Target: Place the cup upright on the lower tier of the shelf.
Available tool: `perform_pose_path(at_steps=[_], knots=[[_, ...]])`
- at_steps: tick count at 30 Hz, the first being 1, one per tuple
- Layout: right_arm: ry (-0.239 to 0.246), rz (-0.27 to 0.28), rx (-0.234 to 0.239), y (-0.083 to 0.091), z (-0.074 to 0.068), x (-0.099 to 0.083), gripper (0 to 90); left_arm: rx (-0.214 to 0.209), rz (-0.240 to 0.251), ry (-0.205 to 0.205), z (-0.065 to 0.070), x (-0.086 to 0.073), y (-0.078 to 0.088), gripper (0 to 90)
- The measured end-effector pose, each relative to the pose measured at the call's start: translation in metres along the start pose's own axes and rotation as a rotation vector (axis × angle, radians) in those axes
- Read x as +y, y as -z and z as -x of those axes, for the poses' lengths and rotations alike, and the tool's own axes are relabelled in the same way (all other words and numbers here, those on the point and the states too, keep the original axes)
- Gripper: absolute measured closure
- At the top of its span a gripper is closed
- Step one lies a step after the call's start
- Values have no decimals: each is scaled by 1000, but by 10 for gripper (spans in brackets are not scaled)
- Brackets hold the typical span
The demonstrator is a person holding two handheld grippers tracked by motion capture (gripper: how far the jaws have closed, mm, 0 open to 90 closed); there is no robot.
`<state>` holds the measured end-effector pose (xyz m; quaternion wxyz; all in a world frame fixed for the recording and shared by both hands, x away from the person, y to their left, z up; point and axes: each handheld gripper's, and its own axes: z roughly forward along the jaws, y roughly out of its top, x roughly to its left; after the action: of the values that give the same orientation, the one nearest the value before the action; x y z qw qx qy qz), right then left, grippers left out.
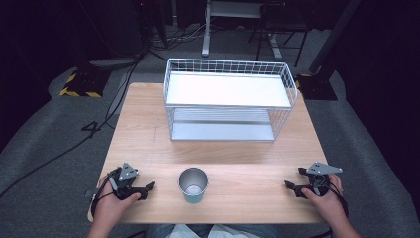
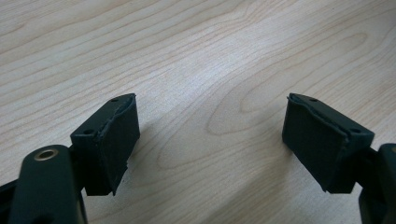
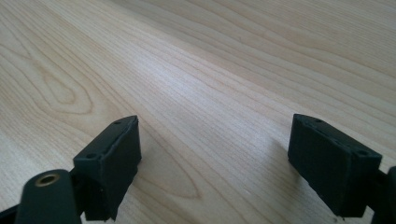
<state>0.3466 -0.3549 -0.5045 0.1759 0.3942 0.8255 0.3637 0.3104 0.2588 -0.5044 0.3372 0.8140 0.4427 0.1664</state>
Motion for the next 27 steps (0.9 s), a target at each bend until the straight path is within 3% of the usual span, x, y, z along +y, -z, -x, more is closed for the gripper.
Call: perform_pose_path(at_steps=[25,27], knots=[[0,0,0,0,0,0,174,7,-2,-3,5,-3,4,220],[0,0,0,0,0,0,174,15,-11,-22,6,-2,8,220]])
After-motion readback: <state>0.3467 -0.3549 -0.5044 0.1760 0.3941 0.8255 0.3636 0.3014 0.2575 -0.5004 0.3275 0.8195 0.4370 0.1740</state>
